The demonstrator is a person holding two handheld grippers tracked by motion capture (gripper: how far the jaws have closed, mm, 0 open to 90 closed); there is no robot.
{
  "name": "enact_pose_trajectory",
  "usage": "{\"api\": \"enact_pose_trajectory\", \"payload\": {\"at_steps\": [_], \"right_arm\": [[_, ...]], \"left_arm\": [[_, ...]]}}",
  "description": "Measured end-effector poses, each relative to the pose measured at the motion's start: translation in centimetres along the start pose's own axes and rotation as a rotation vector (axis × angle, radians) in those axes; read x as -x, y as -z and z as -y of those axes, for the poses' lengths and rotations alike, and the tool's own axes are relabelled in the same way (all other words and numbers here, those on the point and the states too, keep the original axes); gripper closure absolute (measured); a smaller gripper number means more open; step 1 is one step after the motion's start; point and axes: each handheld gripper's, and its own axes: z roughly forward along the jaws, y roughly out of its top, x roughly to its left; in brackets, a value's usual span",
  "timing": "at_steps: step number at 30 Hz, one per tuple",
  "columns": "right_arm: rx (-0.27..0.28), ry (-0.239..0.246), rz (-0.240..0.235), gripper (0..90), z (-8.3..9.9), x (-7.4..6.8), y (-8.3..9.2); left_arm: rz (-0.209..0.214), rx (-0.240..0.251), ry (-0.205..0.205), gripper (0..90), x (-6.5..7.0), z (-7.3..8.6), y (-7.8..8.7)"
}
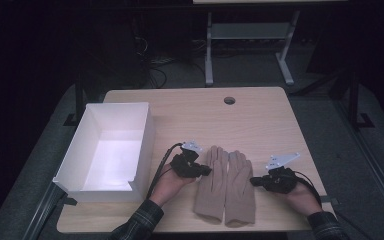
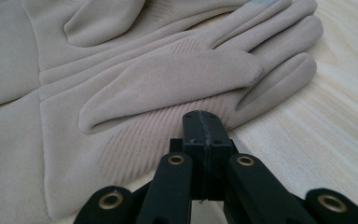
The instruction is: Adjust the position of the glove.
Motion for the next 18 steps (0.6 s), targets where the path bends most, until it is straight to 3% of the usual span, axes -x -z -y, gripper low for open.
{"api": "enact_pose_trajectory", "payload": {"at_steps": [7, 18], "right_arm": [[-0.004, -0.006, -0.011, 90.0, 0.0, -0.1, 0.0], [0.002, 0.003, -0.032, 90.0, -0.4, -0.6, -0.5]], "left_arm": [[0.063, 0.025, -0.001, 85.3, 0.7, -1.0, 0.0], [0.084, 0.049, -0.021, 85.2, 1.4, -2.5, -0.1]]}}
